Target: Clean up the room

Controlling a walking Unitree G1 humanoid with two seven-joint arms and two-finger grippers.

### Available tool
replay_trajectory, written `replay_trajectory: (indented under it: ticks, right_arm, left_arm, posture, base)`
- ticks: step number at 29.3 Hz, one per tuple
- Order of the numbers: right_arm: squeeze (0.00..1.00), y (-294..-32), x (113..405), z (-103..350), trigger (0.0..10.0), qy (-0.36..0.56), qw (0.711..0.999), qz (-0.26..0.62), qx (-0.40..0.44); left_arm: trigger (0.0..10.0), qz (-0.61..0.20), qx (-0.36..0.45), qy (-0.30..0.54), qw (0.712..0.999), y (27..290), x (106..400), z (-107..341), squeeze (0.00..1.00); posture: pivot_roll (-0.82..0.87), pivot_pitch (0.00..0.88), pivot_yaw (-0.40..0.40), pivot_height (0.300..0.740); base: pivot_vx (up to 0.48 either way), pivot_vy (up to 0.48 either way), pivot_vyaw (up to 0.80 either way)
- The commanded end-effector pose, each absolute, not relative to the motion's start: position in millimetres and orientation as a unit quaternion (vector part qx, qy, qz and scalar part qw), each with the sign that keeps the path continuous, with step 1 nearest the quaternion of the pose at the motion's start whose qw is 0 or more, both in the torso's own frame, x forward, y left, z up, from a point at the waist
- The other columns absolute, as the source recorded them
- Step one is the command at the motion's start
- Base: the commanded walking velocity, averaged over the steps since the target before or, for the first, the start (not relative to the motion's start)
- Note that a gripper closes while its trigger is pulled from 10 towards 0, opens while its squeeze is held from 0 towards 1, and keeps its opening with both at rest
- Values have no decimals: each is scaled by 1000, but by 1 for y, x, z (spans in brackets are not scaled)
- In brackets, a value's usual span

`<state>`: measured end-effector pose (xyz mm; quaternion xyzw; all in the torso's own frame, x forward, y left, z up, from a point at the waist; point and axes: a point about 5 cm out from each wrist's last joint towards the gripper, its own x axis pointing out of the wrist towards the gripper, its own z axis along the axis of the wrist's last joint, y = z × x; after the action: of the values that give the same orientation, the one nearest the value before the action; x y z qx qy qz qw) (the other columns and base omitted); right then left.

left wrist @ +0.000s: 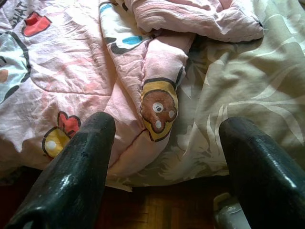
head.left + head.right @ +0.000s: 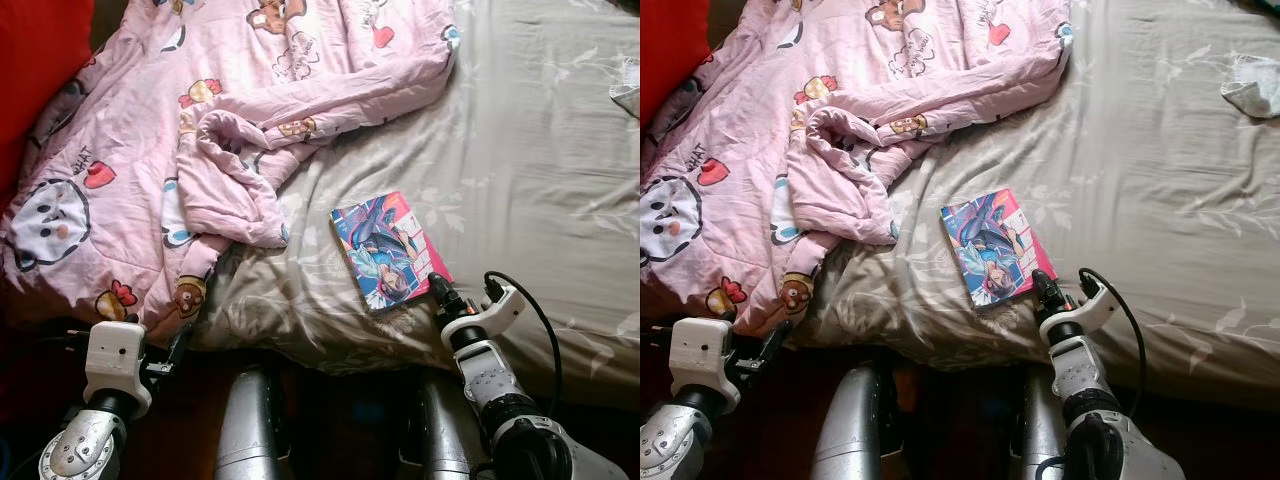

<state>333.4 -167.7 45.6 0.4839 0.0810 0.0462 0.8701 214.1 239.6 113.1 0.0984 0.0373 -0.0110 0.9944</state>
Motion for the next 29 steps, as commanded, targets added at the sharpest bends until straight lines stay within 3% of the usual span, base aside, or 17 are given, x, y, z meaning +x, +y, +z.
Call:
replay_trajectory:
  ticks: [1, 9, 15, 22, 29]
  right_arm:
    - [0, -136, 323, 30, 0, 140, 851, 82, 500]
    - [0, -141, 323, 36, 0, 102, 873, 122, 461]
    - [0, -158, 318, 32, 0, 83, 896, 103, 424]
    - [0, -198, 314, 37, 0, 27, 925, 2, 378]
    - [0, -203, 317, 53, 0, -14, 956, 21, 293]
  left_arm:
    - [10000, 5, 105, 63, 993, 251, 207, 106, 0]
    - [10000, 16, 105, 56, 993, 252, 219, 101, 0]
    - [10000, 29, 96, 58, 993, 250, 232, 89, 0]
    - [10000, 49, 75, 63, 994, 244, 244, 71, 0]
    - [10000, 67, 59, 60, 994, 242, 252, 60, 0]
  posture:
    - [338, 369, 150, 589]
    - [305, 306, 115, 589]
    - [248, 251, 79, 589]
    - [179, 163, 17, 589]
    - [146, 103, -19, 589]
  base:
    - [0, 0, 0]
    - [0, 0, 0]
    - [0, 0, 0]
    - [0, 0, 0]
    - [0, 0, 0]
